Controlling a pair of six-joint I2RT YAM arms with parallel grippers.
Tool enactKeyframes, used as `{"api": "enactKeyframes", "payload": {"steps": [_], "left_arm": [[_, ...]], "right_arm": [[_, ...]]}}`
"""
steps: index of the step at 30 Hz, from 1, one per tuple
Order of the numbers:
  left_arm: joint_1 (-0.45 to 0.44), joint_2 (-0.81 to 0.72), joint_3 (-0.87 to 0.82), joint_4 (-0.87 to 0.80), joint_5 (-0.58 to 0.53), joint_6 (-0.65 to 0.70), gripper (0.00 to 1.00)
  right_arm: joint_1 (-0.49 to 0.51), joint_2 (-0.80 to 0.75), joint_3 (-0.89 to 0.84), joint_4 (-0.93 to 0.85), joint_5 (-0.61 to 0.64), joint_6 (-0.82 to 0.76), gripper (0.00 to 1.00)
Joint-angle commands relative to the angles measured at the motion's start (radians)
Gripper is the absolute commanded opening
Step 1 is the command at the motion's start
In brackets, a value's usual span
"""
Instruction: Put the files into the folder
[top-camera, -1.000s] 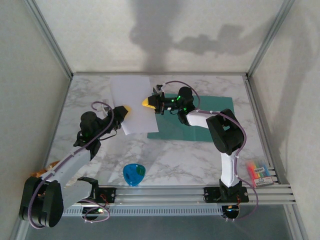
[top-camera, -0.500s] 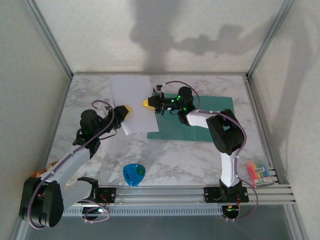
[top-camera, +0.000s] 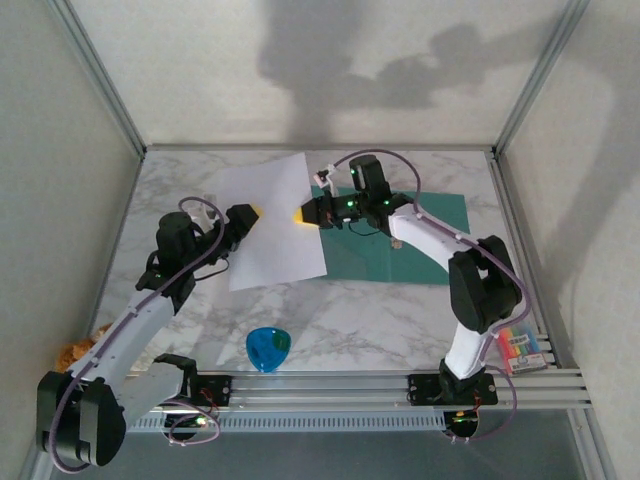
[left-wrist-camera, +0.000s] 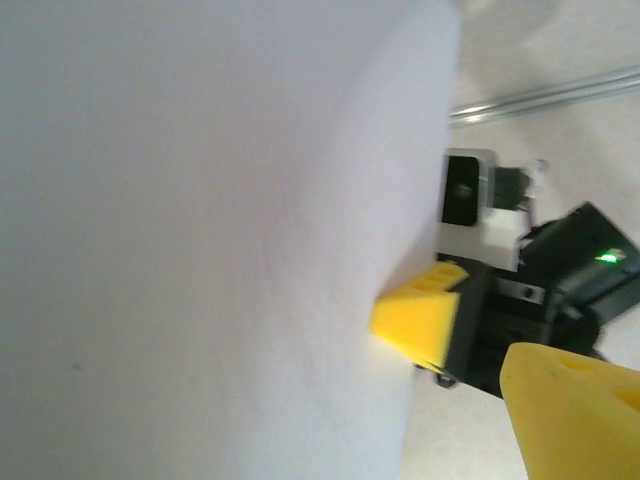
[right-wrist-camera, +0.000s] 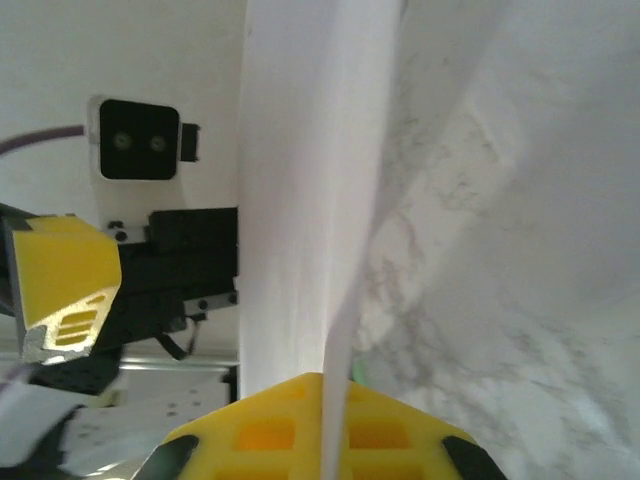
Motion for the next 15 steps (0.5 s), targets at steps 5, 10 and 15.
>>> {"api": "enactKeyframes", "payload": {"steps": [5, 10, 15], "left_arm": [[0.014, 0.007, 0.042, -0.101, -0.040, 0.092, 0.94], [0.013, 0.007, 0.065, -0.134, -0.034, 0.122, 0.94], [0.009, -0.008, 0.072, -0.140, -0.024, 0.123, 0.94]], "right_arm": [[0.001, -0.050, 0.108, -0.501, 0.277, -0.380, 0.00], [0.002, -0.121, 0.133, -0.609, 0.420, -0.448, 0.00], [0.003, -0.207, 0.168, -0.736, 0.586, -0.484, 0.00]]}}
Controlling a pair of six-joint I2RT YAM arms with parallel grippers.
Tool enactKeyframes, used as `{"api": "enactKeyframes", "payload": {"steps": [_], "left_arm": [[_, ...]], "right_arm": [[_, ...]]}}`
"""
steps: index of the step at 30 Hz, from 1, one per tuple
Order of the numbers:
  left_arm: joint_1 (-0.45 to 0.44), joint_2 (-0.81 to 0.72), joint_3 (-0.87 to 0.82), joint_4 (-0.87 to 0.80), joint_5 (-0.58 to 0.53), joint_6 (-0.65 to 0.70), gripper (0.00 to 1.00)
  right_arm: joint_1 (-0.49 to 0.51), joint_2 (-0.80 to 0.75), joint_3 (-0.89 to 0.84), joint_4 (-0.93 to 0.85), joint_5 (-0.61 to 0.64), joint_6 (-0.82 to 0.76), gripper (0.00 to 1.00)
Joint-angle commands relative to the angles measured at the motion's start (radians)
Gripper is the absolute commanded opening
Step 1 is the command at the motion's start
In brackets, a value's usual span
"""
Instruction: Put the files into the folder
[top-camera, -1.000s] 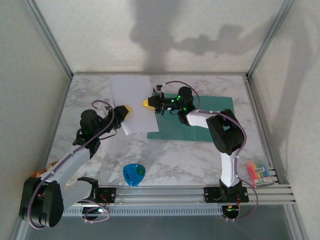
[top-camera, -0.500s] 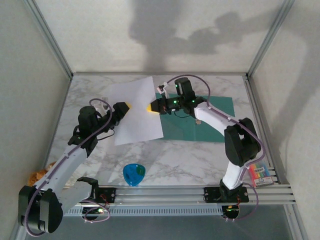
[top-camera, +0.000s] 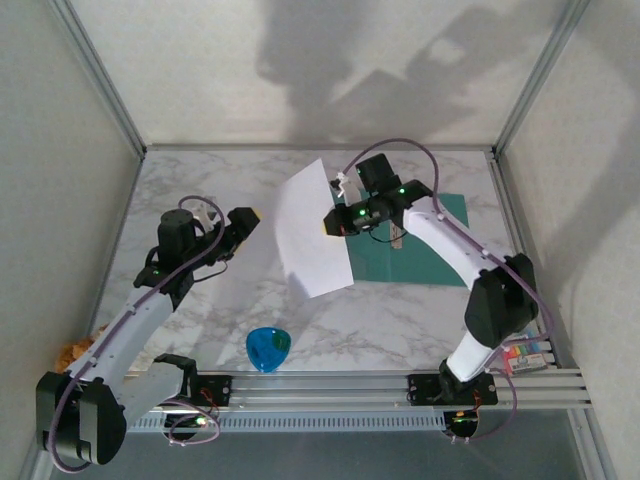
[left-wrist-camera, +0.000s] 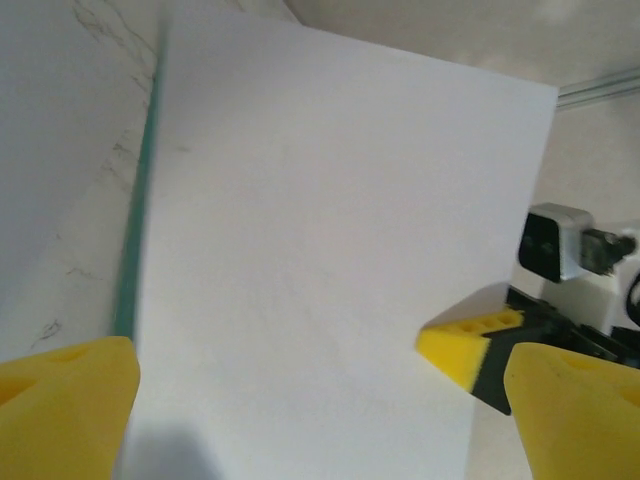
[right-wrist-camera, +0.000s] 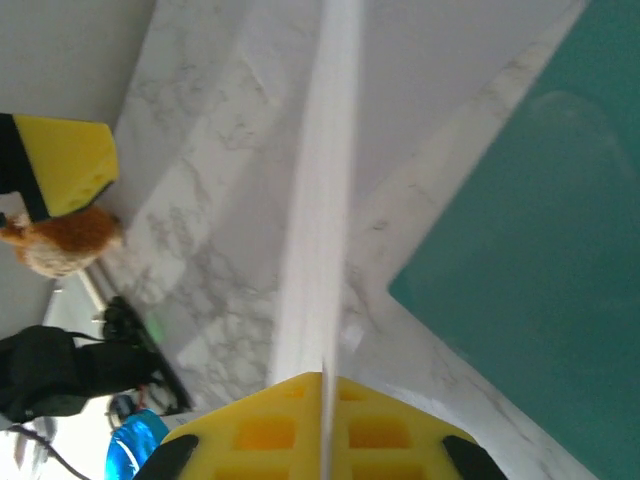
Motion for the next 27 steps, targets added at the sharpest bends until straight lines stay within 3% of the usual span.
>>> {"api": "enactKeyframes", "payload": {"steps": [1, 4, 11, 22, 25, 27], "left_arm": [[0.001, -0.018, 0.030, -0.018, 0.007, 0.024, 0.94], [-0.014, -0.018, 0.035, -0.022, -0.001, 0.017, 0.92], [-0.045, 0.038, 0.103, -0.008, -0.027, 0.047, 0.91], [-0.046, 0.331, 0.344, -0.036, 0.007, 0.145, 0.89], [-0.050, 0.360, 0.360, -0.039, 0.014, 0.128, 0.88], [-0.056, 0.358, 0.350, -0.029, 0.006, 0.119, 0.87]], "right_arm": [[0.004, -0.094, 0.058, -0.151, 0.171, -0.068, 0.00], [0.004, -0.155, 0.074, -0.210, 0.223, -0.075, 0.00], [0.004, -0.189, 0.193, -0.315, 0.202, -0.109, 0.00], [0.003, -0.022, 0.393, -0.297, -0.023, -0.145, 0.00], [-0.011, 0.023, 0.423, -0.322, -0.017, -0.195, 0.00], [-0.028, 0.039, 0.400, -0.325, 0.069, -0.223, 0.00]]}}
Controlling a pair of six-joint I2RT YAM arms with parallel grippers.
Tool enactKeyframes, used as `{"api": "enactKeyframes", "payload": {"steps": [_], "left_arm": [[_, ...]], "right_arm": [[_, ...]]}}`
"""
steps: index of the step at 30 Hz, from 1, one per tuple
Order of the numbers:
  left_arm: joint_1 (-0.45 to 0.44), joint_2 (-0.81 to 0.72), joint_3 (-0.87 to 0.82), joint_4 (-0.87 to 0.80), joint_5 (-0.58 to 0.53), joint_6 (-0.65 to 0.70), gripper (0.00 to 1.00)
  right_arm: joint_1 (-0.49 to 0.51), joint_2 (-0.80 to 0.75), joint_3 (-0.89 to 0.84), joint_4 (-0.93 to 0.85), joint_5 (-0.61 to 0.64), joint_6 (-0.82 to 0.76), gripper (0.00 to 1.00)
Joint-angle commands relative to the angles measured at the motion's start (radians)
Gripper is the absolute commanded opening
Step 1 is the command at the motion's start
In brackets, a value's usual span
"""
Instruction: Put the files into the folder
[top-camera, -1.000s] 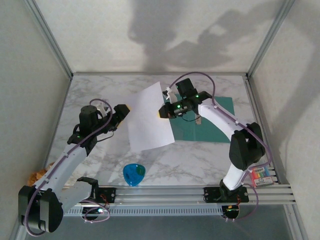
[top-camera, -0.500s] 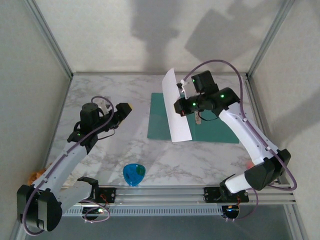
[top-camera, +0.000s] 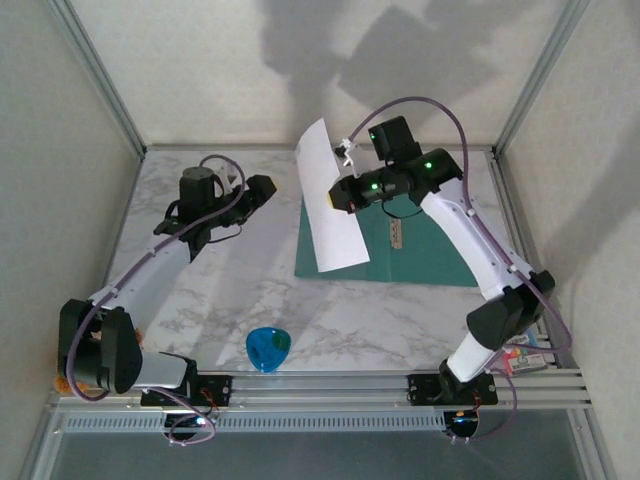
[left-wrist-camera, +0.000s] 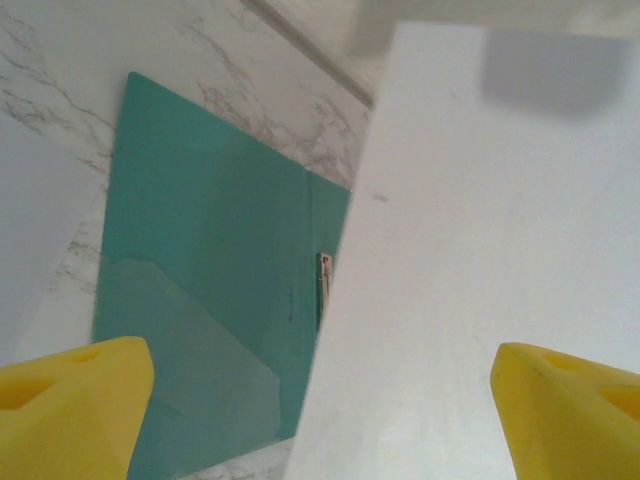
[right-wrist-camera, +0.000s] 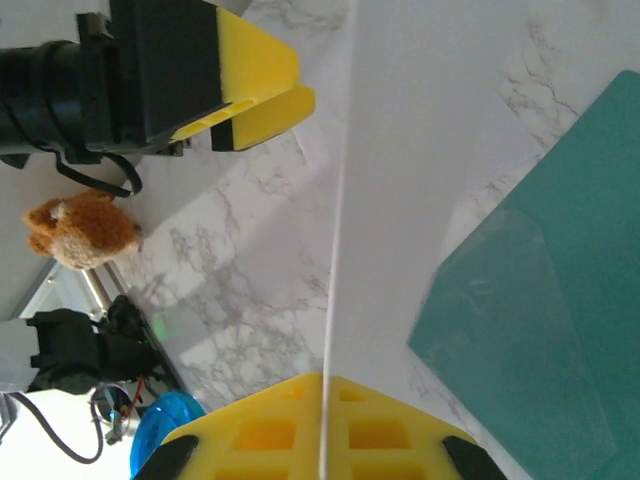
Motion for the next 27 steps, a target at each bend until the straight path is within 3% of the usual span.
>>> {"api": "enactKeyframes", "payload": {"steps": [1, 4, 10, 14, 22, 27], "left_arm": [[-0.017, -0.006, 0.016, 0.000, 0.010, 0.009, 0.88], [-0.034, 0.015, -0.004, -0.001, 0.007, 0.027, 0.87], [-0.107, 0.115, -0.029, 0.003, -0.037, 0.030, 0.86], [-0.188, 0.196, -0.003, -0.025, -0.084, 0.067, 0.84], [-0.248, 0.284, 0.049, -0.050, -0.115, 0.111, 0.82], [-0.251, 0.321, 0.056, -0.023, -0.085, 0.108, 0.82]], "right_arm": [[-0.036, 0.027, -0.008, -0.027, 0.102, -0.080, 0.00], [-0.067, 0.062, -0.101, 0.038, 0.270, -0.128, 0.00], [-0.118, 0.237, -0.081, 0.093, 0.434, -0.147, 0.00], [-0.119, 0.264, -0.104, 0.170, 0.521, -0.186, 0.00], [-0.140, 0.277, -0.120, 0.225, 0.547, -0.250, 0.00], [-0.172, 0.292, -0.097, 0.211, 0.497, -0.297, 0.00]]}}
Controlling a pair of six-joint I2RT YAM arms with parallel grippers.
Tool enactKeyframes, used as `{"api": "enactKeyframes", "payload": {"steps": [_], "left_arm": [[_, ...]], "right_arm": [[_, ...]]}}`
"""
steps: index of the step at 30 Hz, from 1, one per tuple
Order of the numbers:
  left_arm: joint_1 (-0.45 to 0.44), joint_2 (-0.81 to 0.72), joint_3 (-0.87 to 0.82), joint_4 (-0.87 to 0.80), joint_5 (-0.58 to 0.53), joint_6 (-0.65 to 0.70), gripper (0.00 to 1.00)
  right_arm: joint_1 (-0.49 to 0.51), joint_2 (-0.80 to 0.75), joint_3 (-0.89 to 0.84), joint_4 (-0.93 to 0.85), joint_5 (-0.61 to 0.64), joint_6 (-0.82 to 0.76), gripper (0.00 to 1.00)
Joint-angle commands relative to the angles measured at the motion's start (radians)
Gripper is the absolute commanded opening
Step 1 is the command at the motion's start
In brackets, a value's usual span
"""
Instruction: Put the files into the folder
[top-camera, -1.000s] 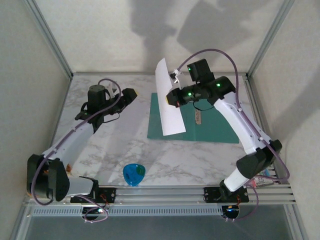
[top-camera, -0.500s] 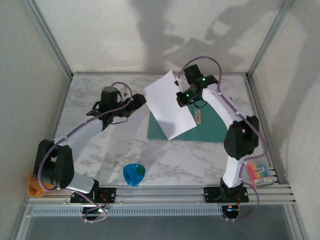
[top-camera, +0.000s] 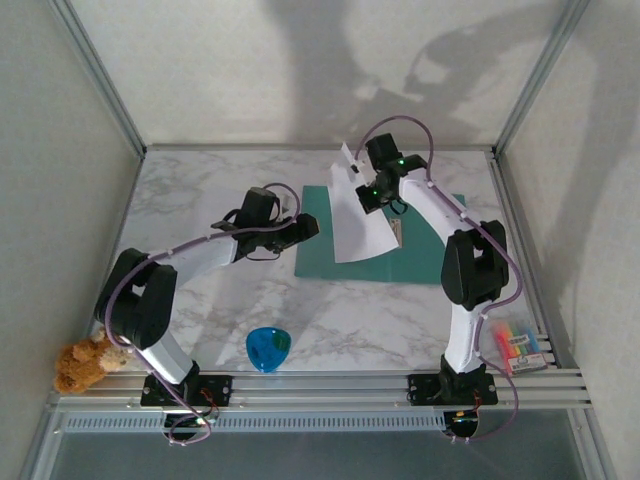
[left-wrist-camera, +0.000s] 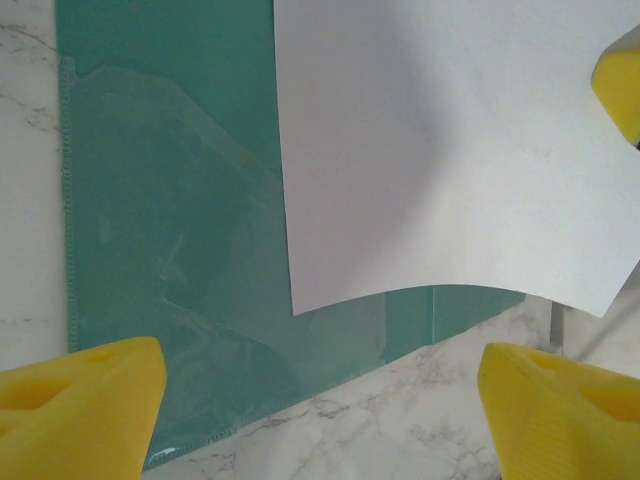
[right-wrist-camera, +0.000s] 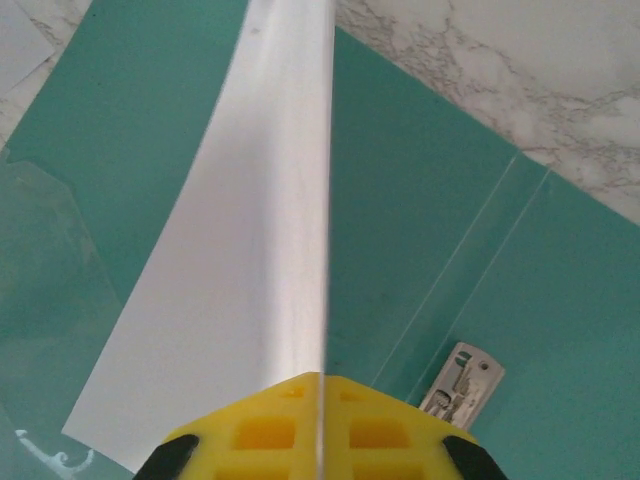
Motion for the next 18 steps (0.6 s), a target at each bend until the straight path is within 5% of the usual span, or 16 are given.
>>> {"api": "enactKeyframes", "payload": {"steps": [1, 18], "left_arm": [[-0.008, 0.034, 0.035, 0.010, 0.009, 0.030, 0.82], [-0.014, 0.172, 0.095, -0.006, 0.054, 0.063, 0.80]], "right_arm": [[-0.028, 0.000, 0.036, -0.006, -0.013, -0.062, 0.00], [-0.143, -0.093, -0.060, 0.075, -0.144, -0.189, 0.00]]}}
